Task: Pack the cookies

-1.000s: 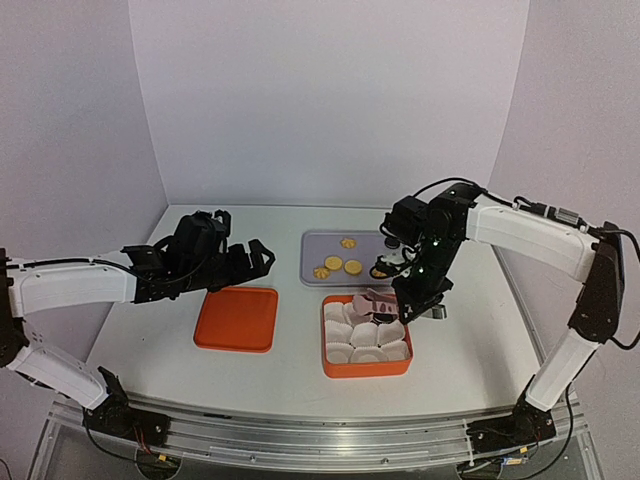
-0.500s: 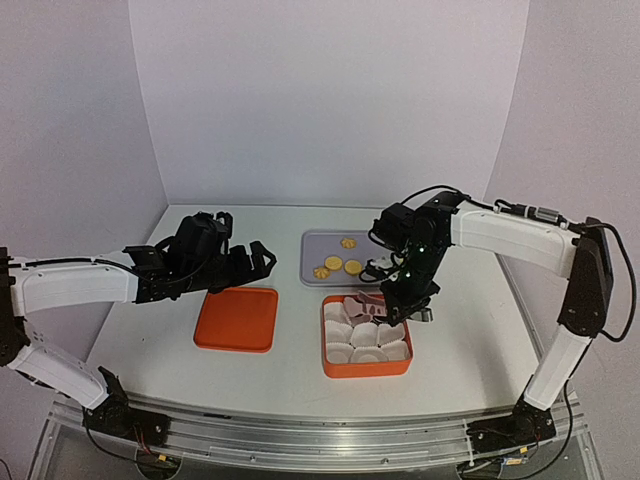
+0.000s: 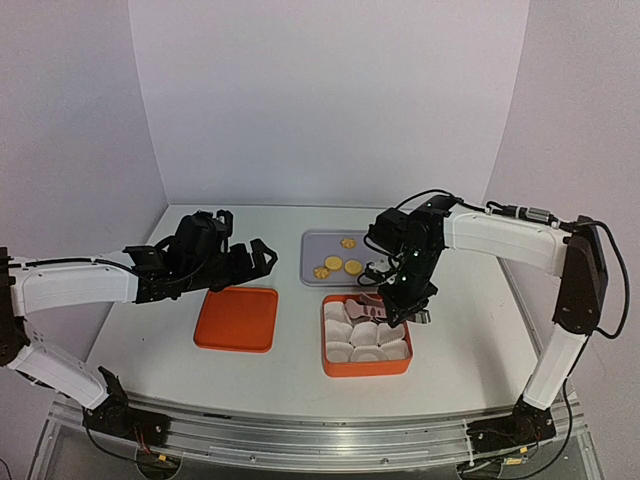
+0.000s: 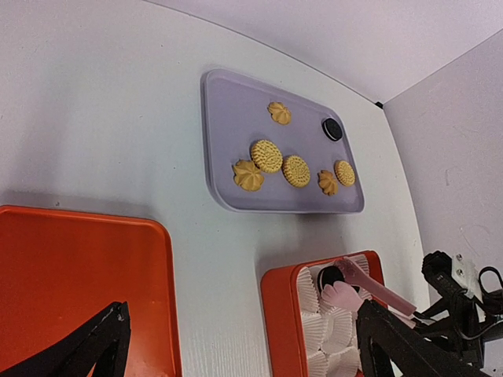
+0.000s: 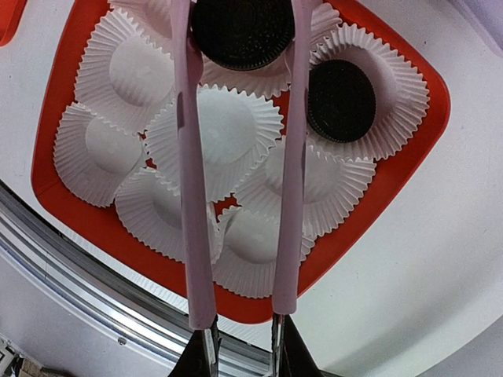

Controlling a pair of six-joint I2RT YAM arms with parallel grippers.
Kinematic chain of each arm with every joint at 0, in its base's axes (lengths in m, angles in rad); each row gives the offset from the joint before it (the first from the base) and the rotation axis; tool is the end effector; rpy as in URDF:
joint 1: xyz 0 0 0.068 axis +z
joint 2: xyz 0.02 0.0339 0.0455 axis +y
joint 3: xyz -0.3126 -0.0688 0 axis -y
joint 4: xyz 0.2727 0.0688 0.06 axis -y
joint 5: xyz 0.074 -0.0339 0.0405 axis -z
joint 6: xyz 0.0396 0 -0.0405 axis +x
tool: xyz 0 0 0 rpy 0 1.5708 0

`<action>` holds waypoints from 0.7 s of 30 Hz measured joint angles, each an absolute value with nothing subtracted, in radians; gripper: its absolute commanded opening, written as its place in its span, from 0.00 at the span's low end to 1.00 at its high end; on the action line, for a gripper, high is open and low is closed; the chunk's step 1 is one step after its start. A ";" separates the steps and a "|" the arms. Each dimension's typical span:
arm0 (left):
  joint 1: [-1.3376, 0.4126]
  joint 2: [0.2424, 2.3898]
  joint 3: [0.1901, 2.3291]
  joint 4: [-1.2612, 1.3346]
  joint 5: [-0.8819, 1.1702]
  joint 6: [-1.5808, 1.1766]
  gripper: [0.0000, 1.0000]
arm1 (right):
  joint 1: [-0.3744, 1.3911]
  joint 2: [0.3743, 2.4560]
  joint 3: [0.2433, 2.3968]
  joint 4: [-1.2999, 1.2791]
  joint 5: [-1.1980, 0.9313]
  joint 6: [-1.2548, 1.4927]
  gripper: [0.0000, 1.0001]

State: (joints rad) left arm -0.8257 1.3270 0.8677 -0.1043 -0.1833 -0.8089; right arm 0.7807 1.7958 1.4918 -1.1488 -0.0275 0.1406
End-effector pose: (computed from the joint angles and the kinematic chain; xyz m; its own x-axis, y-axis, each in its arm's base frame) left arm 0.2162 -0.2237 0.2894 -0.6974 -0.2932 -0.6540 0.1647 0.8225 -0.5444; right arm 0.2701 0.2691 0.2810 -0.7974 -0.5928 -0.1127 -0.6000 0.7988 0.0435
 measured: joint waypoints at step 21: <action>-0.826 1.335 0.868 -0.104 -0.181 -0.809 1.00 | 0.781 1.796 1.469 -1.141 -0.022 0.139 0.23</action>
State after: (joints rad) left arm -0.8257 1.3345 0.8677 -0.1036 -0.1810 -0.8089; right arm 0.7807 1.7962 1.4693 -1.1407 -0.0216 0.1390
